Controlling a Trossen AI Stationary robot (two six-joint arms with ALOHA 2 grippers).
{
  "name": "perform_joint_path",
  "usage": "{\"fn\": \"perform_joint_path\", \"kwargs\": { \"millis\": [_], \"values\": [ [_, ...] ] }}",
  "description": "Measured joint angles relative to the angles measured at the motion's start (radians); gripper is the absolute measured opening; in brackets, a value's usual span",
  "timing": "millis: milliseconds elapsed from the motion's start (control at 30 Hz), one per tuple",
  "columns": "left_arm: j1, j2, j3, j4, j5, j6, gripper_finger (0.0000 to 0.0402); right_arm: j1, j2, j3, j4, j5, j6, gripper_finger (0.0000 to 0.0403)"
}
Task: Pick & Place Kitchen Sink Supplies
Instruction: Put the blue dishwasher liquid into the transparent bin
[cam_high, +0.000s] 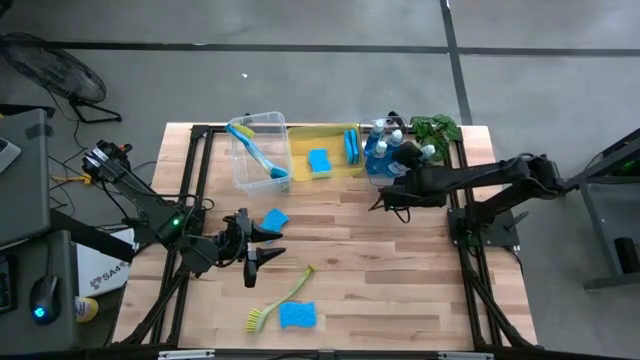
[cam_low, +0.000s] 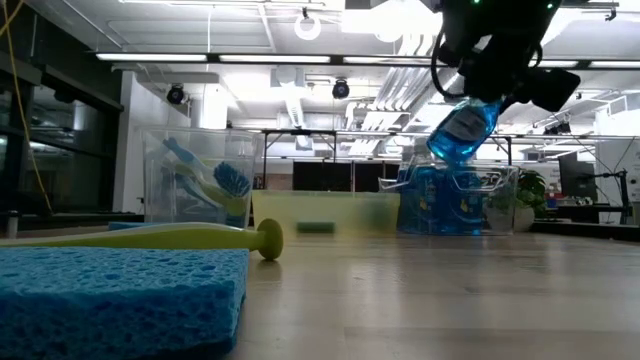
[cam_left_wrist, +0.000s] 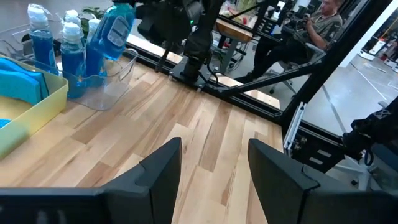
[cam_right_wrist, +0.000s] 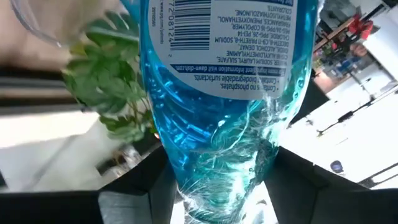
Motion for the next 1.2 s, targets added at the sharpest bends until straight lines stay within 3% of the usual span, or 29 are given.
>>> {"fn": "perform_joint_path", "kwargs": {
  "millis": [433,767,1200],
  "values": [
    [0.000,0.000,0.000,-0.013,0.001,0.002,0.0182,-0.054,0.021,0.000,0.107,0.062,-0.403,0.0191],
    [0.000,0.003,0.000,-0.031,0.020,0.003,0.0182,-0.067,0.091,-0.004,0.129,0.034,-0.493,0.0191],
    [0.000,0.003,0.000,-0.038,0.045,0.000,0.0182,-0.066,0.149,-0.004,0.287,0.011,-0.584,0.0191]
  ]
}}
